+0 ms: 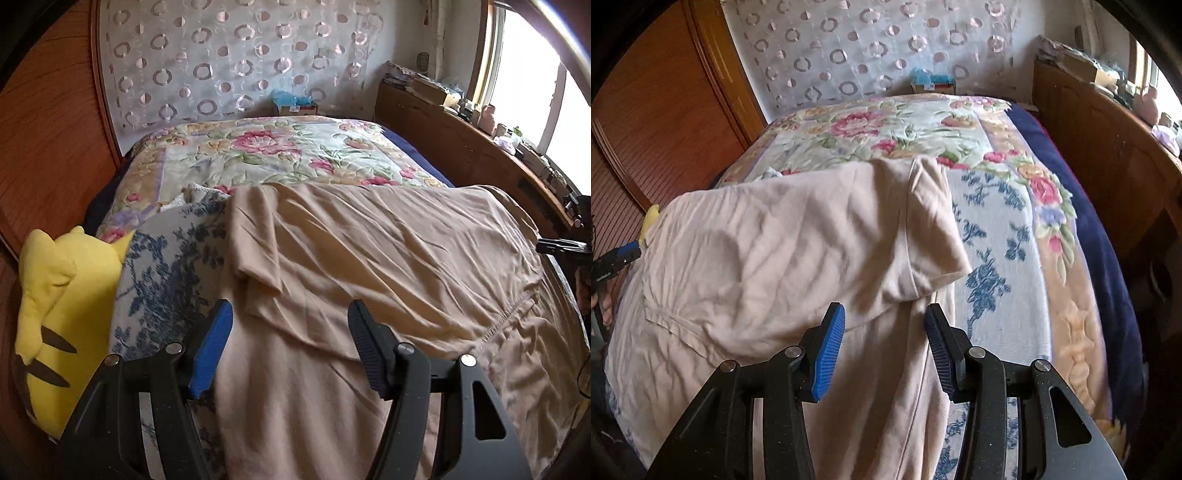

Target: Fold small clothes

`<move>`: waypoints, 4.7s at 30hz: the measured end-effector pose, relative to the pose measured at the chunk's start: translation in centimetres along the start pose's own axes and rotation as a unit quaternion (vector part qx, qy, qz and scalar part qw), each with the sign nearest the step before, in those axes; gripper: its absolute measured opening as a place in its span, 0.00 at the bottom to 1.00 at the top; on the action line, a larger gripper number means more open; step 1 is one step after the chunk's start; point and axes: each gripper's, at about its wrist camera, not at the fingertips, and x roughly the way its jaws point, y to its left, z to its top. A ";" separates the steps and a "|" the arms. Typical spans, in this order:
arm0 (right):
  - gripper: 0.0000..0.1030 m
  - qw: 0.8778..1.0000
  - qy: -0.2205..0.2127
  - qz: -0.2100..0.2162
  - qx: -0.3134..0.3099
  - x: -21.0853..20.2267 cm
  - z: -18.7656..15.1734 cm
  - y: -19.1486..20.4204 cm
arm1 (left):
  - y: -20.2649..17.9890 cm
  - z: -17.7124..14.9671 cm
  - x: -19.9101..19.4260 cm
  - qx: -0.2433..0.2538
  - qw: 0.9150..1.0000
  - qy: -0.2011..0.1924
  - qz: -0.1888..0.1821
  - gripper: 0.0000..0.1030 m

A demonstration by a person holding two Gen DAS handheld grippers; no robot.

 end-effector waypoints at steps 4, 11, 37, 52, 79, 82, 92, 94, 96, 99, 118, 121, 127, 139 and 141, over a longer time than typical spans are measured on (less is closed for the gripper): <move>0.46 1.000 -0.010 -0.004 0.001 0.4 0.9 0.0 | -0.2 -0.3 0.1 -0.006 1.000 0.003 -0.001 0.64; 0.48 0.999 -0.031 -0.026 -0.004 2.9 1.5 0.8 | -0.5 -0.5 0.2 -0.011 1.000 0.004 -0.003 0.64; 0.55 0.998 -0.045 -0.029 -0.021 3.3 0.8 1.0 | 0.9 2.1 3.8 -0.024 1.000 0.014 0.008 0.23; 0.05 0.995 -0.083 -0.005 -0.062 0.8 2.0 1.9 | 0.8 2.6 -1.0 -0.023 0.999 -0.047 0.007 0.06; 0.05 0.982 -0.167 0.035 -0.079 -11.5 -8.2 1.8 | -0.4 -4.2 -13.8 -0.030 0.991 -0.127 0.005 0.06; 0.05 0.982 -0.167 0.036 -0.084 -12.5 -9.4 2.0 | -0.6 -5.5 -14.4 -0.028 0.992 -0.124 0.009 0.05; 0.05 0.981 -0.171 0.046 -0.074 -15.5 -12.3 1.2 | -0.8 -8.9 -18.3 -0.036 0.990 -0.133 0.005 0.06; 0.05 0.981 -0.172 0.044 -0.076 -16.1 -12.9 1.0 | -0.9 -9.5 -18.0 -0.037 0.992 -0.123 0.008 0.06; 0.05 0.982 -0.169 0.038 -0.076 -16.0 -13.4 1.1 | -0.8 -10.1 -17.3 -0.042 0.993 -0.111 0.010 0.06; 0.05 0.986 -0.144 0.038 -0.068 -14.6 -14.6 0.7 | -0.4 -11.2 -15.5 -0.049 0.995 -0.087 0.011 0.06; 0.49 0.991 -0.094 -0.058 -0.076 -9.5 -15.2 1.4 | -0.5 -16.1 -13.4 -0.052 0.998 -0.034 0.018 0.52; 0.55 0.990 -0.103 -0.048 -0.079 -9.2 -15.2 2.3 | -0.4 -16.5 -13.1 -0.057 0.998 -0.026 0.018 0.68; 0.57 0.990 -0.101 -0.022 -0.097 -5.9 -14.8 4.8 | -0.2 -17.3 -12.7 -0.058 0.998 -0.016 0.036 0.69; 0.57 0.992 -0.068 -0.004 -0.104 0.7 -12.7 5.3 | -0.3 -17.7 -12.4 -0.051 0.997 -0.013 0.058 0.69; 0.57 0.993 -0.058 0.000 -0.103 1.1 -12.6 5.1 | -0.5 -17.6 -12.3 -0.049 0.997 -0.013 0.062 0.70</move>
